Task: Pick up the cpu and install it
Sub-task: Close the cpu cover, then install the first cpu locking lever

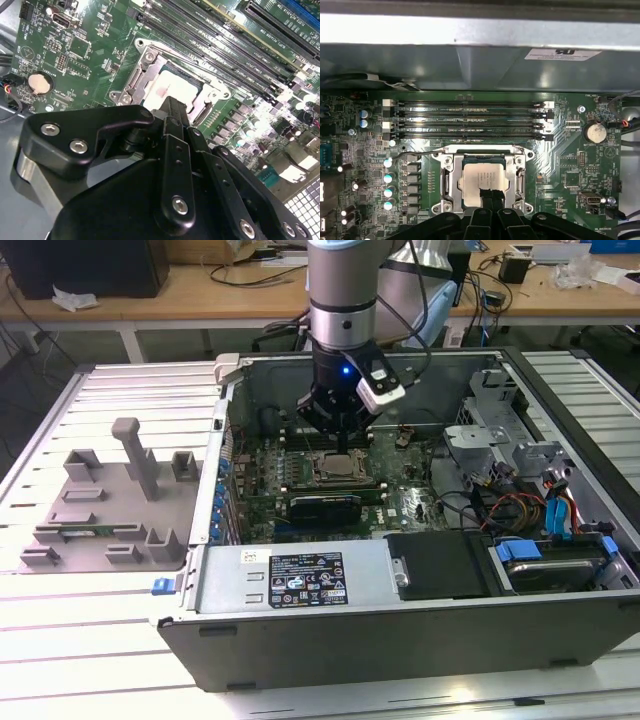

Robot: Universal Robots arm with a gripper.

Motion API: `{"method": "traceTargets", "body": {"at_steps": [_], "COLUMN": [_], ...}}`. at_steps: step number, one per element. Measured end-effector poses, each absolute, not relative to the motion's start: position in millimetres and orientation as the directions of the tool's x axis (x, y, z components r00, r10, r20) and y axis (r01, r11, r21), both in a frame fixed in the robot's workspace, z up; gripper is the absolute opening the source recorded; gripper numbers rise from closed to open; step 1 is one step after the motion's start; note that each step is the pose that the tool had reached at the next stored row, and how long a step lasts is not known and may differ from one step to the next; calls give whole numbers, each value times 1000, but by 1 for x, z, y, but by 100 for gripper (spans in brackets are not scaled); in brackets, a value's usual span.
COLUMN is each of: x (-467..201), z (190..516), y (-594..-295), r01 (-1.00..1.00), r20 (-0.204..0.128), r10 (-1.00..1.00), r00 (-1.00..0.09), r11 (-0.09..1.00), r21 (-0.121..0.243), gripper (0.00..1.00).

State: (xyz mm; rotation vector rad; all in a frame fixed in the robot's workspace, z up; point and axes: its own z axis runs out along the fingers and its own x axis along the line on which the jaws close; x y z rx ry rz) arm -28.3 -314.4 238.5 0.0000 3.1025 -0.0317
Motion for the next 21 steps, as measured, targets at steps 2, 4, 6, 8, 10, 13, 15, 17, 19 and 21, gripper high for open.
{"method": "traceTargets", "body": {"at_steps": [2, 4, 6, 8, 10, 13, 15, 17, 19, 21], "x": [-28, -28, -28, -28, -28, -28, -28, -28, -28, -28], "z": [239, 239, 239, 240, 240, 240, 241, 241, 242, 242], "y": [-314, -314, -314, -314, -314, -314, -314, -314, -314, -314], "r01": [0, 0, 0, 0, 0, 0, 0, 0, 0, 0], "r20": [-39, -39, -39, -39, -39, -39, -39, -39, -39, -39], "r10": [0, 0, 0, 0, 0, 0, 0, 0, 0, 0], "r00": [-999, -999, -999, -999, -999, -999, -999, -999, -999, -999], "r11": [1000, 1000, 1000, 1000, 1000, 1000, 1000, 1000, 1000, 1000], "r21": [-20, -20, -20, -20, -20, -20, -20, -20, -20, -20], "gripper": [11, 11, 11, 11, 11, 11, 11, 11, 11, 11]}}
